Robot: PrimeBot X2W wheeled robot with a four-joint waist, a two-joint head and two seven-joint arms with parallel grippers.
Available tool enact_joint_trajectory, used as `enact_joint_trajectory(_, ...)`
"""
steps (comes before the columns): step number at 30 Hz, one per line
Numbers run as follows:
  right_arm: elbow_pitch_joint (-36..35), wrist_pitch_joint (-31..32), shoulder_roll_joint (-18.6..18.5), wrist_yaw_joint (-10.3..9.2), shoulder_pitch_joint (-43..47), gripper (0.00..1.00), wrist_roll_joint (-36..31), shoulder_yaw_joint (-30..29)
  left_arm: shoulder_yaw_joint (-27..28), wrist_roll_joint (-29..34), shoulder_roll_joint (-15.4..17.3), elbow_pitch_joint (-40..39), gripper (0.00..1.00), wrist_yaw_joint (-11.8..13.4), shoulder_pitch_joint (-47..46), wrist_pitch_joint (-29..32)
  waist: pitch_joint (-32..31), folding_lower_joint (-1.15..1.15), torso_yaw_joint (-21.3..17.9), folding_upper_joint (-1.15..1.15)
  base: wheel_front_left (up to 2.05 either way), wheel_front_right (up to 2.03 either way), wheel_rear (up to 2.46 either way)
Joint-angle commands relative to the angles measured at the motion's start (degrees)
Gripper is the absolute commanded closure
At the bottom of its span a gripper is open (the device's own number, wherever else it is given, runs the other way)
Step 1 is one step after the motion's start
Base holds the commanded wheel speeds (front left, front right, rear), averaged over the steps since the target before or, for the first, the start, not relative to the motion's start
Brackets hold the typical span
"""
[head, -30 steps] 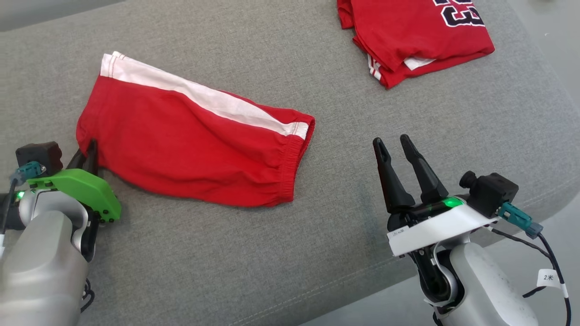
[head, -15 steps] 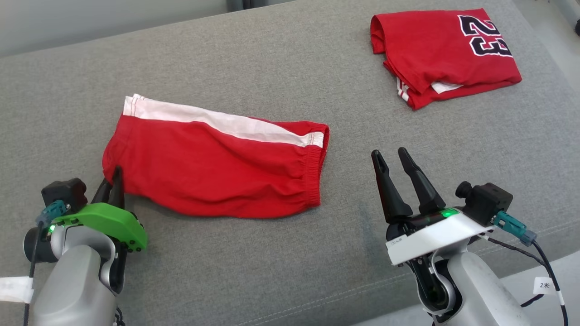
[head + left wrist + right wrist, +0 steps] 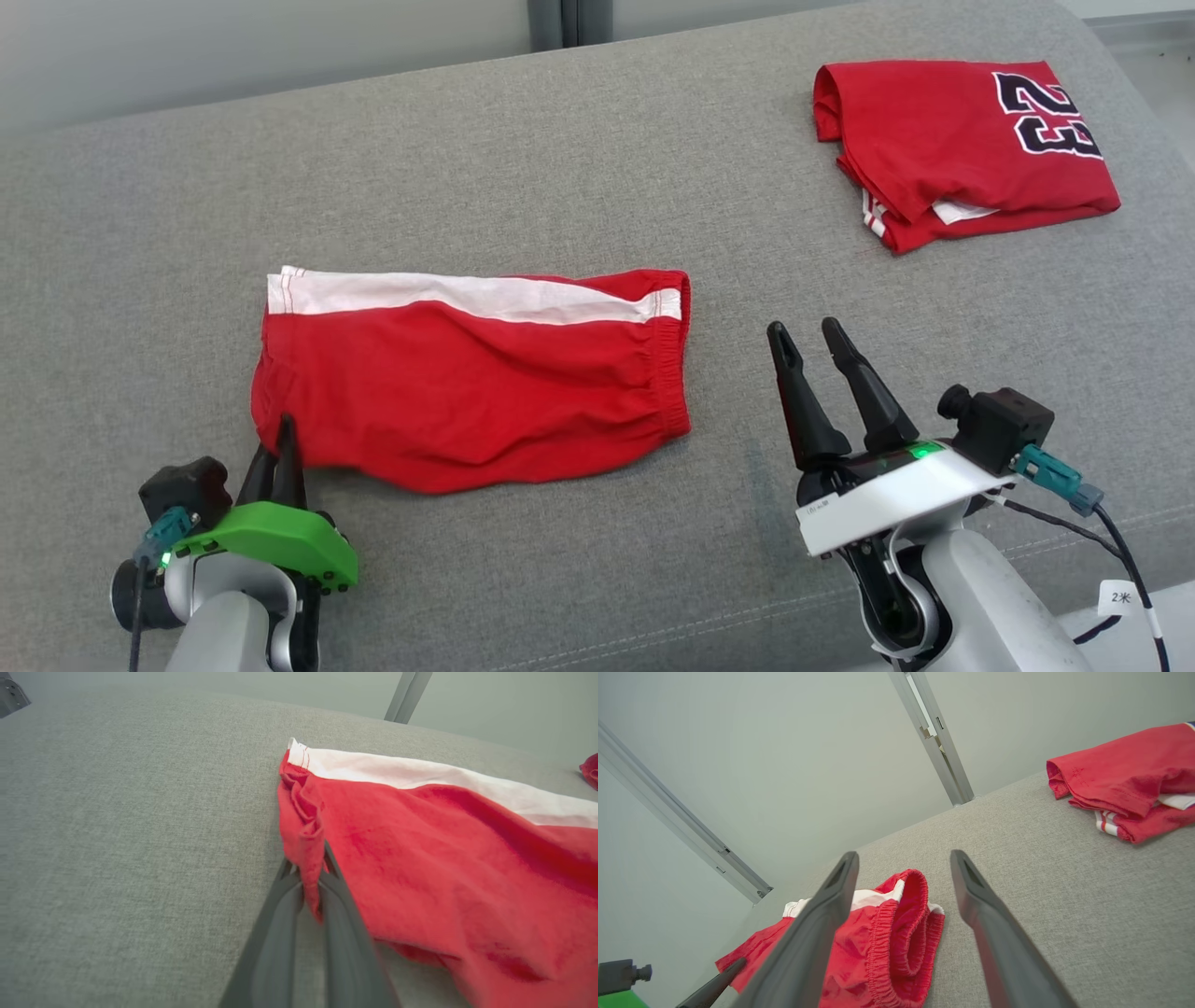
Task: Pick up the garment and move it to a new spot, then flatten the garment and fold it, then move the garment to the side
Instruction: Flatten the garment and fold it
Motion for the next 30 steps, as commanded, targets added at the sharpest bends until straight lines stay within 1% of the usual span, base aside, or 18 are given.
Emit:
enact_joint_trajectory(1, 0.18, -0.22, -0.14, 0.02, 0.59, 0.00, -0.01, -0.06, 0.67, 0.89, -0.53, -0.61, 1.00, 0.03, 1.17, -0.24, -0.20, 0.00, 0.21, 0.00, 0.00, 0.00, 0.00)
enact_joint_trajectory(6, 0.32, -0.22, -0.23, 0.02, 0.88, 0.00, 0.01, 0.17, 2.84, 2.88, -2.41, -1.88, 1.00, -0.09, 3.66, -0.24, -0.57, 0.00, 0.74, 0.00, 0.00, 0.00, 0.00)
enact_joint_trajectory(14, 0.78, -0.22, -0.12, 0.02, 1.29, 0.00, 0.13, 0.37, 5.85, 7.27, -3.74, -5.58, 1.00, 0.44, 6.50, -0.24, -1.73, 0.00, 1.58, 0.00, 0.00, 0.00, 0.00)
enact_joint_trajectory(20, 1.01, -0.22, -0.06, 0.02, 1.45, 0.00, 0.36, 0.64, 6.71, 8.03, -4.24, -4.90, 1.00, -0.75, 7.77, -0.24, -2.01, 0.00, 2.07, 0.00, 0.00, 0.00, 0.00)
enact_joint_trajectory(21, 0.98, -0.22, -0.07, 0.02, 1.42, 0.00, 0.36, 0.63, 6.67, 8.17, -4.35, -4.54, 0.78, -0.84, 7.84, -0.24, -1.98, 0.00, 2.17, 0.00, 0.00, 0.00, 0.00)
enact_joint_trajectory(22, 0.98, -0.22, -0.08, 0.02, 1.43, 0.00, 0.34, 0.62, 6.47, 8.36, -4.45, -4.23, 0.35, -0.96, 7.87, -0.24, -1.95, 0.00, 2.26, 0.00, 0.00, 0.00, 0.00)
enact_joint_trajectory(23, 0.99, -0.22, -0.10, 0.02, 1.45, 0.00, 0.32, 0.62, 6.43, 8.60, -4.49, -4.51, 0.00, -1.13, 7.75, -0.24, -1.93, 0.00, 2.35, 0.00, 0.00, 0.00, 0.00)
enact_joint_trajectory(27, 1.09, -0.22, -0.18, 0.02, 1.63, 0.00, 0.33, 0.42, 7.74, 9.48, -4.62, -7.81, 0.00, -1.11, 8.59, -0.24, -2.00, 0.00, 2.77, 0.00, 0.00, 0.00, 0.00)
enact_joint_trajectory(30, 1.13, -0.22, -0.24, 0.02, 1.82, 0.00, 0.33, 0.16, 8.60, 10.72, -4.65, -11.85, 0.00, -0.54, 9.88, -0.21, -2.35, 0.00, 3.16, 0.00, 0.00, 0.00, 0.00)
